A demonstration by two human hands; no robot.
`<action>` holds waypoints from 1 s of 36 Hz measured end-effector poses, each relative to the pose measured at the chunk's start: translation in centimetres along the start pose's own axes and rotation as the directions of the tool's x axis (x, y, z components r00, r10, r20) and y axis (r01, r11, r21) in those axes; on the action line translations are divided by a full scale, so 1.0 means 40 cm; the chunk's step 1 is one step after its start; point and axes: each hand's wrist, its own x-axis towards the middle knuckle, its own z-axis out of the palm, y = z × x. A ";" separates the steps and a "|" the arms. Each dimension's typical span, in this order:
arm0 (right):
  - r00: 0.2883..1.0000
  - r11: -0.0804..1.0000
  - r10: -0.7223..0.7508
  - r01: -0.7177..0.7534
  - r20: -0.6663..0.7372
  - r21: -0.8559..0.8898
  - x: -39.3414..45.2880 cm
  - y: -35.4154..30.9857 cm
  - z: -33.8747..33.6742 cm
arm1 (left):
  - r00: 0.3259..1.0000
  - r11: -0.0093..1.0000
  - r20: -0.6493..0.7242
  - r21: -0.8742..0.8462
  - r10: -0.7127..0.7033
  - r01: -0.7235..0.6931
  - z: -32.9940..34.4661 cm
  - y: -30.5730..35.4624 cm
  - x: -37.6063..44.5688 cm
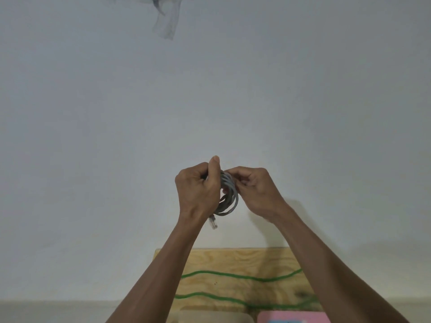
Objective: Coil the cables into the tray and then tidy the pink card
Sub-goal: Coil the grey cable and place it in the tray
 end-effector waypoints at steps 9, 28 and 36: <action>0.985 0.929 0.157 -0.173 0.076 0.327 -0.013 -0.003 0.021 | 0.999 0.999 -0.032 0.030 -0.012 0.013 -0.013 -0.002 0.002; 0.950 0.860 0.155 -0.264 0.271 0.436 -0.046 -0.017 0.053 | 0.990 0.987 -0.004 0.073 -0.141 0.141 -0.034 -0.034 -0.004; 0.863 0.801 -0.500 0.429 -0.074 -0.417 -0.076 0.006 0.110 | 0.976 0.975 0.004 0.018 -0.220 0.220 -0.056 -0.040 0.019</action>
